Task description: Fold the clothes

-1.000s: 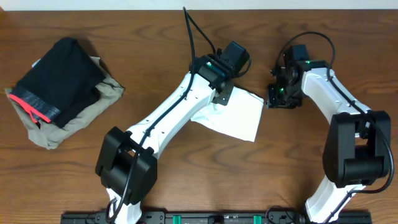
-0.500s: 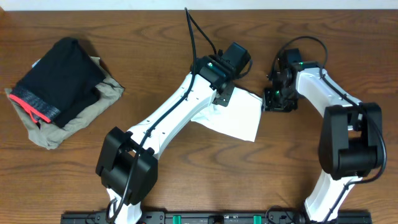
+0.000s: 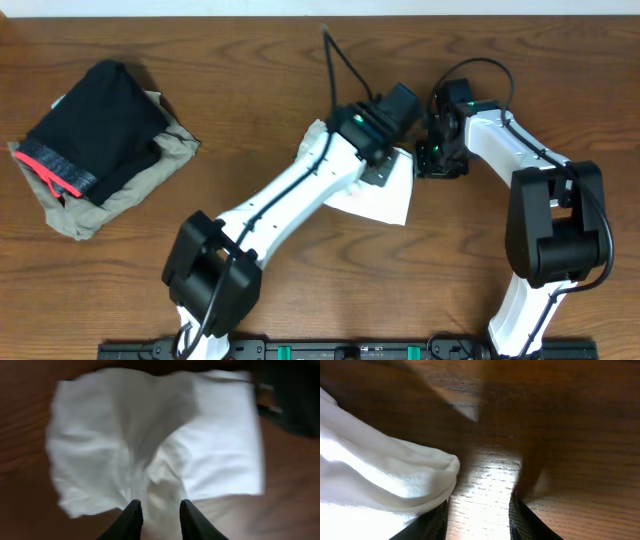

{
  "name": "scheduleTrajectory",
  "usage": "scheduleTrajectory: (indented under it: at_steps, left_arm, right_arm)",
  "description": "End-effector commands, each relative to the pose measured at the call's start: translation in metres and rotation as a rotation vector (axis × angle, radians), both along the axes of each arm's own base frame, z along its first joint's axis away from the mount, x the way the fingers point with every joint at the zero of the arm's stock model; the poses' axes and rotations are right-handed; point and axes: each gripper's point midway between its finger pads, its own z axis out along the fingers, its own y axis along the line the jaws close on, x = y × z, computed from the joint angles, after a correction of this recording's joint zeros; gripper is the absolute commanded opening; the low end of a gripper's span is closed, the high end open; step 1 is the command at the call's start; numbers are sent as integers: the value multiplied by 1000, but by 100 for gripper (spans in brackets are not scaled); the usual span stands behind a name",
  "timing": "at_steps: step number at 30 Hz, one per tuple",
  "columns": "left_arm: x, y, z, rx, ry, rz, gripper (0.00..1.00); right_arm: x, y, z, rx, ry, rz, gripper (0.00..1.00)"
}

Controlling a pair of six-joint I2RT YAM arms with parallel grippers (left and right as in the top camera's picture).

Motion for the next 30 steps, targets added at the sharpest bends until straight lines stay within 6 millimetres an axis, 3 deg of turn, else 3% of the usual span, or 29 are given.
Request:
scheduleTrajectory:
  at_steps: [1,5,9,11,14,17,19,21,25,30]
  left_arm:
    - [-17,-18,13,-42,-1,-86,28]
    - [-14,-11,13,-5,-21,-88,28]
    - [3,18,15,91,-70,-25,28]
    - [14,34,17,117,-93,41,28]
    - [31,55,23,105,-109,118,28]
    - [48,77,28,82,-119,198,33]
    - [56,88,28,63,-108,232,40]
    - [63,101,27,57,-100,267,40]
    - [73,124,27,61,-96,325,41]
    - [74,143,25,78,-73,365,41]
  right_arm:
    - [-6,6,-11,12,39,-7,39]
    - [-6,6,-11,12,41,-7,39]
    - [-5,8,-11,24,37,-5,37]
    - [1,8,-5,30,11,-7,37]
    - [13,10,21,60,-47,-6,38]
    - [22,25,57,155,-116,25,39]
    - [23,36,76,208,-149,42,40]
    - [19,47,89,254,-157,55,40]
    - [8,79,103,389,-140,109,41]
    - [0,100,105,417,-125,139,41]
